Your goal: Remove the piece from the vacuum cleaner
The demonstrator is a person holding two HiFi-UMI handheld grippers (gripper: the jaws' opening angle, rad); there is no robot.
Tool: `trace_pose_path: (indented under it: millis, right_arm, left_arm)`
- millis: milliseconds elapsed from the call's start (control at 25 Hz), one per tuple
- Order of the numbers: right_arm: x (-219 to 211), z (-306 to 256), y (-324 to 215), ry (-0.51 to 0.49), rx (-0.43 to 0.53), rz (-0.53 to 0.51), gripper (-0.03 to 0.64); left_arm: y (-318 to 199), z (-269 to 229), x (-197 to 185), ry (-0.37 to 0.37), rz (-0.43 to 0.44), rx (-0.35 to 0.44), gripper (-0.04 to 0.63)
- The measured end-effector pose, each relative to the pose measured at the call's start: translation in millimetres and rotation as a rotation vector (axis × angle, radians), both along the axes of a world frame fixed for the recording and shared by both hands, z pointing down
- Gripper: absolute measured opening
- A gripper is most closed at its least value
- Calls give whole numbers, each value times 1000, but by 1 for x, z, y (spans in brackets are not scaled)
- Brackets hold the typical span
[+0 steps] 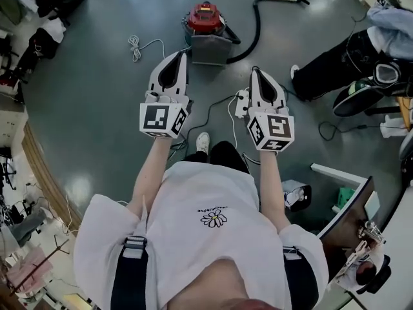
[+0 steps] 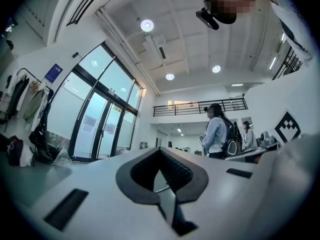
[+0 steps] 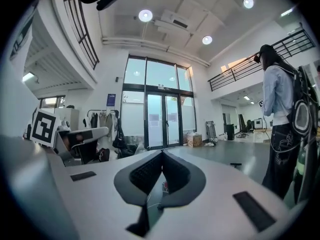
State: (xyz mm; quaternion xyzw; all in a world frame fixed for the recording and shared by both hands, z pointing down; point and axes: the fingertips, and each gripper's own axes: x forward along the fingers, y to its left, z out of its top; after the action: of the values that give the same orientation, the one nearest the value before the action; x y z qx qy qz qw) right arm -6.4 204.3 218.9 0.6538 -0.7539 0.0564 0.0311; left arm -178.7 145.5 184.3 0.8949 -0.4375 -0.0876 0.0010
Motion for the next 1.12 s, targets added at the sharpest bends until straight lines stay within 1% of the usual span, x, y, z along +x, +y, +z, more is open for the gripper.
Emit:
trace_pose_path:
  millis: [240, 400, 600, 840, 1040, 1120]
  right_arm:
    - [26, 24, -49, -52, -52, 6, 9]
    - [42, 31, -99, -61, -50, 5, 9]
    - [64, 31, -158, -63, -57, -45, 9]
    - [104, 38, -233, -76, -86, -94, 9]
    - [110, 48, -278, -60, -109, -125, 9]
    - [107, 55, -300, -42, -127, -144, 9]
  left_arm:
    - [-46, 20, 15, -15, -12, -43, 0]
    - [-88, 32, 29, -30, -29, -67, 0]
    - [-141, 32, 58, -57, -35, -69, 0]
    - [-208, 29, 101, -69, -40, -68, 0]
    - [-256, 35, 105, -83, -62, -78, 0]
    - [-281, 42, 106, -102, -58, -84, -1]
